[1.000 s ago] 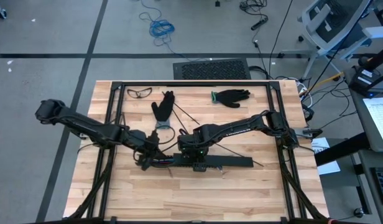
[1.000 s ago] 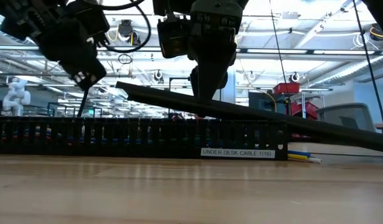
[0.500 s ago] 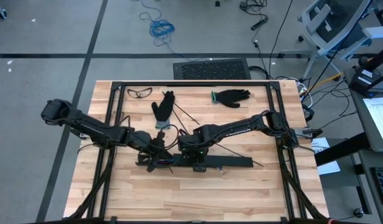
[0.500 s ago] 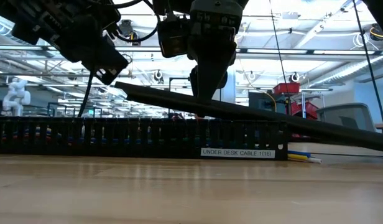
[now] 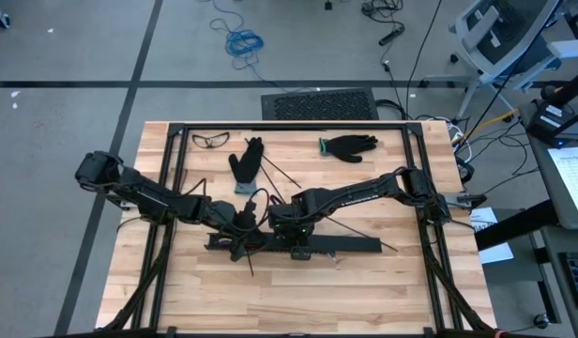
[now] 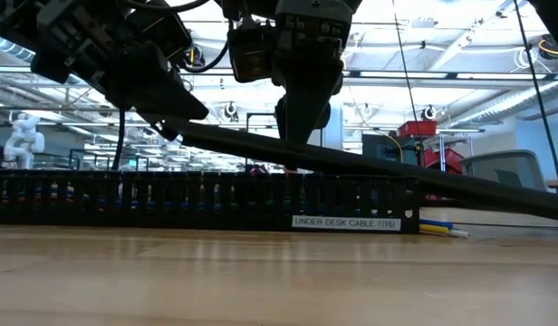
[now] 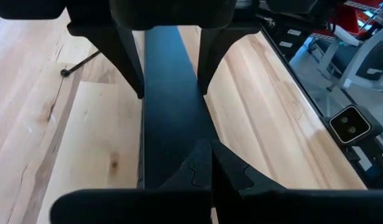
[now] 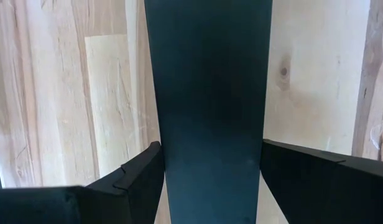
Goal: Ziptie cables
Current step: Insert the black cover of the black cable duct
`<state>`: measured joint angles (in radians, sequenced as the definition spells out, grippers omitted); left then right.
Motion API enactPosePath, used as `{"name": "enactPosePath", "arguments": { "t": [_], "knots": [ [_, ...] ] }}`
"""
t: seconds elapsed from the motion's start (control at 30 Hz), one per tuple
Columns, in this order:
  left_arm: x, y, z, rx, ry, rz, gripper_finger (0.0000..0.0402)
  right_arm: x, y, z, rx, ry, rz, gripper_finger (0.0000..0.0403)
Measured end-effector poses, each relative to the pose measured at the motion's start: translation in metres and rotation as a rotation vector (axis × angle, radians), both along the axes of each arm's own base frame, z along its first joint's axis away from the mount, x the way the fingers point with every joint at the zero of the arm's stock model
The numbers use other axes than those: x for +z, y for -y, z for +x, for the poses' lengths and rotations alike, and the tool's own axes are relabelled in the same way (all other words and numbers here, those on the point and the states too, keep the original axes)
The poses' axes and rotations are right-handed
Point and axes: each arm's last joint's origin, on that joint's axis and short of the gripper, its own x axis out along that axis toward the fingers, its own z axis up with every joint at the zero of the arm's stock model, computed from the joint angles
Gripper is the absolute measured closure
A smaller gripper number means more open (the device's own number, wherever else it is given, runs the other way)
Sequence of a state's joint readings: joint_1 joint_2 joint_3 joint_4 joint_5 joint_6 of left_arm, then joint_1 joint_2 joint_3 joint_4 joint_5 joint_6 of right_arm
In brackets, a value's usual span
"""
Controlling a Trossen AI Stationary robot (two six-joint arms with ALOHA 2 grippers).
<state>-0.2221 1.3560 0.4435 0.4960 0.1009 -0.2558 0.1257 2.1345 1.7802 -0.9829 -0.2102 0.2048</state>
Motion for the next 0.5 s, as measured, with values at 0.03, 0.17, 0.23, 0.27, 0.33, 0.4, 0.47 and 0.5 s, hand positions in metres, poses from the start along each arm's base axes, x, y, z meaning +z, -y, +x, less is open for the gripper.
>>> {"name": "enactPosePath", "arguments": {
  "t": [0.03, 0.17, 0.23, 0.27, 0.33, 0.4, 0.47, 0.5],
  "knots": [
    [0.000, 0.000, 0.000, 0.000, -0.002, 0.000, 0.0402, 0.000, 0.000, 0.000, -0.004, -0.001, 0.001, 0.0163],
    [0.000, 0.000, 0.000, 0.000, -0.004, 0.001, 0.0402, 0.000, 0.000, 0.000, -0.015, -0.004, 0.004, 0.0163],
    [-0.001, 0.000, 0.000, 0.000, -0.006, 0.001, 0.0402, -0.003, 0.000, 0.001, -0.018, -0.013, 0.006, 0.0163],
    [-0.001, 0.000, 0.000, 0.001, -0.006, 0.002, 0.0402, -0.005, 0.000, 0.001, -0.019, -0.022, 0.005, 0.0163],
    [-0.001, 0.000, 0.000, 0.000, -0.008, 0.002, 0.0402, -0.012, 0.000, 0.002, -0.019, -0.047, 0.003, 0.0163],
    [-0.001, 0.000, 0.000, 0.001, -0.008, 0.002, 0.0402, -0.018, -0.001, 0.002, -0.020, -0.063, -0.002, 0.0163],
    [-0.001, 0.000, 0.000, 0.000, -0.008, 0.002, 0.0402, -0.018, 0.000, 0.003, -0.023, -0.062, -0.001, 0.0163],
    [-0.001, 0.000, 0.000, 0.001, -0.008, 0.002, 0.0402, -0.018, 0.000, 0.003, -0.023, -0.061, -0.001, 0.0163]
  ]
}}
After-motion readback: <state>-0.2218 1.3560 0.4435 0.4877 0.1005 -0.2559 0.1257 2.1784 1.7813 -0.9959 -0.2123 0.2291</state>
